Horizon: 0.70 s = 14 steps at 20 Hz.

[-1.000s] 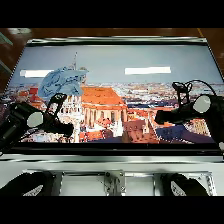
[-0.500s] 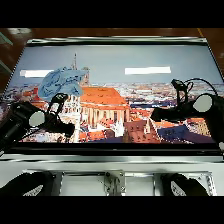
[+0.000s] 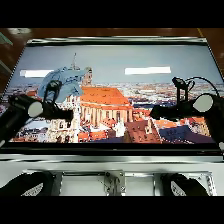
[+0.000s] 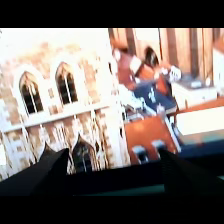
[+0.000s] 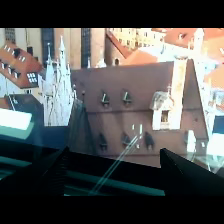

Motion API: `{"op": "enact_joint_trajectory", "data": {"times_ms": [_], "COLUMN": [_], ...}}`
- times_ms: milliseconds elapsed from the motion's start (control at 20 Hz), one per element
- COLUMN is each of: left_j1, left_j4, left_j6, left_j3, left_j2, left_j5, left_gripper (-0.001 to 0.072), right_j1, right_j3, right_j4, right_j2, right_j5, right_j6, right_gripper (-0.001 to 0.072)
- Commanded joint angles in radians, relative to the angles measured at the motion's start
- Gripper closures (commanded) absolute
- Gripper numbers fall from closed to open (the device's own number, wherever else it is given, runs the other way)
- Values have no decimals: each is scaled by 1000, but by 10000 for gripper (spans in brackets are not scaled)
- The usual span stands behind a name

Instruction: Fold the shirts.

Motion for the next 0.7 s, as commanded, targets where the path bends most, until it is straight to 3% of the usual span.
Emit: {"op": "enact_joint_trajectory", "data": {"times_ms": [0, 150, 300, 500, 650], "left_j1": [203, 374, 459, 483, 465], "left_j4": [24, -18, -109, -215, -394], "left_j6": [21, 37, 37, 38, 117], "left_j3": [208, 492, 721, 851, 864], "left_j2": [-160, -402, -620, -814, -907], "left_j5": [113, 101, 78, 71, 81], "left_gripper": [-12, -12, -12, -11, -12], "right_j1": [1, 1, 1, 1, 1], "right_j3": [0, 0, 0, 0, -1], "right_j4": [22, 24, 24, 20, 20], "right_j2": [1, 1, 1, 1, 1], "right_j5": [-50, -76, -90, -127, -165], "right_j6": [2, 8, 8, 8, 8], "right_gripper": [18, 18, 18, 18, 19]}}
